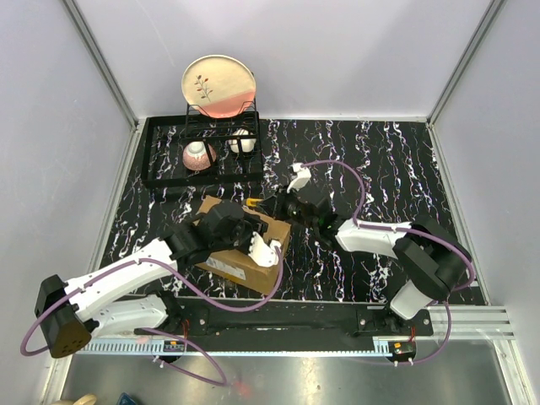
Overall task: Unpack the express box
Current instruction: Cut the express box at the center of the board.
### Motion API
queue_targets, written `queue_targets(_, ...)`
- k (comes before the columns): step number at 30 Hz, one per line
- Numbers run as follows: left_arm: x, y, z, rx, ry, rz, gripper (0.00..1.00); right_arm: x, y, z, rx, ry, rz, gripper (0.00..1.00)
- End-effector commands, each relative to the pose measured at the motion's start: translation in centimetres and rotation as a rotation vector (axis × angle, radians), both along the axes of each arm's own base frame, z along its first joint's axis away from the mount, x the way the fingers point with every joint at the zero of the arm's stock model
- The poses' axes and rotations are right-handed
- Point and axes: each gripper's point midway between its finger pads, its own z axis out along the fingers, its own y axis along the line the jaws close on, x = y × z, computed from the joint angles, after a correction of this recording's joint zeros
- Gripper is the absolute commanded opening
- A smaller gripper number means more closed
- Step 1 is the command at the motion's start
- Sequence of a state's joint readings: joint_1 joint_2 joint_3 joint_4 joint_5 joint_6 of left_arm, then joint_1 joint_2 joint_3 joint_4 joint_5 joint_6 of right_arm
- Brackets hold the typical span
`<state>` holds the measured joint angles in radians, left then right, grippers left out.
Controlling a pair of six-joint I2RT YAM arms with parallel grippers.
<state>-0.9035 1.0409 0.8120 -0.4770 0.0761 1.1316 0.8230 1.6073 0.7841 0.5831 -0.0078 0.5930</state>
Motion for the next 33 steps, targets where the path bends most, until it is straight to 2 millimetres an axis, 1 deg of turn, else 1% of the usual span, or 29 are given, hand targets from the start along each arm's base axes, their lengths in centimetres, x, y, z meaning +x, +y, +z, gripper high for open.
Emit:
queue_targets(1, 1.6, 1.7, -0.1, 0.060, -0.033, 0.140, 0.47, -2.7, 1.4, 2.0, 0.058, -0.018, 0.090, 0.00)
queue_targets(2, 1.5, 1.4, 0.4, 0.050, -0.044, 0.137, 0.45, -2.8, 1.3, 2.1, 0.064, -0.016, 0.089, 0.00)
queue_targets(5, 1.8, 1.2, 1.9, 0.031, -0.095, 0.158, 0.42, -3.0, 1.1, 2.6, 0.075, -0.020, 0.086, 0.00)
queue_targets(7, 2.4, 1.4, 2.7, 0.024, -0.133, 0.188, 0.32, -3.1, 0.9, 3.3, 0.086, -0.026, 0.086, 0.00)
queue_targets(8, 2.9, 1.5, 3.4, 0.011, -0.156, 0.212, 0.26, -3.3, 0.8, 3.3, 0.088, -0.021, 0.090, 0.00)
queue_targets(9, 3.1, 1.5, 3.8, 0.001, -0.166, 0.227, 0.08, -3.5, 0.7, 3.3, 0.090, -0.016, 0.090, 0.00)
queue_targets(10, 3.4, 1.5, 4.1, -0.008, -0.176, 0.238, 0.01, -3.7, 0.4, 3.8, 0.098, -0.020, 0.088, 0.00)
queue_targets(11, 3.6, 1.3, 4.8, -0.043, -0.181, 0.258, 0.00, -3.9, 0.2, 3.7, 0.099, -0.014, 0.082, 0.00)
queue_targets(12, 3.6, 1.3, 5.2, -0.059, -0.178, 0.273, 0.00, -4.0, -0.1, 3.7, 0.095, -0.009, 0.079, 0.00)
queue_targets(13, 3.6, 1.2, 5.5, -0.076, -0.173, 0.283, 0.00, -4.1, -0.4, 4.3, 0.103, -0.020, 0.074, 0.00)
queue_targets(14, 3.6, 1.1, 5.9, -0.103, -0.158, 0.309, 0.00, -4.2, -0.7, 4.4, 0.100, -0.021, 0.065, 0.00)
queue_targets(15, 3.6, 1.0, 6.0, -0.114, -0.149, 0.321, 0.00, -4.3, -1.0, 4.3, 0.095, -0.016, 0.058, 0.00)
queue_targets(16, 3.6, 0.9, 6.1, -0.125, -0.141, 0.332, 0.00, -4.5, -1.5, 5.2, 0.106, -0.029, 0.050, 0.00)
queue_targets(18, 3.7, 0.8, 6.5, -0.157, -0.124, 0.373, 0.00, -4.8, -2.1, 5.3, 0.107, -0.023, 0.041, 0.00)
queue_targets(19, 3.8, 0.8, 6.7, -0.166, -0.124, 0.383, 0.00, -5.0, -2.3, 6.0, 0.122, -0.027, 0.038, 0.00)
queue_targets(20, 4.1, 0.7, 7.3, -0.192, -0.137, 0.401, 0.00, -5.2, -2.5, 5.9, 0.123, -0.024, 0.038, 0.00)
queue_targets(22, 4.5, 0.7, 8.0, -0.215, -0.154, 0.417, 0.00, -5.3, -2.7, 5.9, 0.125, -0.014, 0.034, 0.00)
queue_targets(23, 4.7, 0.7, 8.4, -0.227, -0.162, 0.423, 0.00, -5.4, -2.8, 5.6, 0.114, -0.006, 0.033, 0.00)
queue_targets(25, 4.6, 0.6, 8.5, -0.230, -0.162, 0.426, 0.00, -5.5, -3.0, 5.9, 0.115, -0.007, 0.026, 0.00)
queue_targets(26, 4.6, 0.7, 8.7, -0.237, -0.155, 0.433, 0.00, -5.2, -3.5, 5.7, 0.099, -0.004, -0.005, 0.00)
queue_targets(27, 4.6, 0.8, 8.6, -0.237, -0.151, 0.438, 0.00, -5.1, -4.0, 6.6, 0.107, -0.020, -0.019, 0.00)
queue_targets(28, 4.5, 0.9, 8.7, -0.242, -0.148, 0.441, 0.00, -4.7, -4.8, 6.8, 0.096, -0.032, -0.058, 0.00)
queue_targets(29, 4.4, 1.0, 8.6, -0.250, -0.141, 0.450, 0.00, -4.6, -5.6, 6.3, 0.069, -0.014, -0.088, 0.00)
queue_targets(30, 4.3, 1.1, 8.5, -0.250, -0.137, 0.456, 0.00, -4.7, -6.6, 7.4, 0.084, -0.023, -0.114, 0.00)
queue_targets(31, 4.2, 1.2, 8.2, -0.251, -0.130, 0.460, 0.00, -4.3, -8.0, 7.5, 0.088, -0.011, -0.163, 0.00)
queue_targets(32, 4.1, 1.4, 8.2, -0.262, -0.123, 0.468, 0.00, -4.5, -9.2, 7.0, 0.066, 0.015, -0.193, 0.00)
queue_targets(33, 4.1, 1.5, 8.0, -0.260, -0.119, 0.475, 0.00, -5.0, -10.4, 8.9, 0.107, -0.011, -0.211, 0.00)
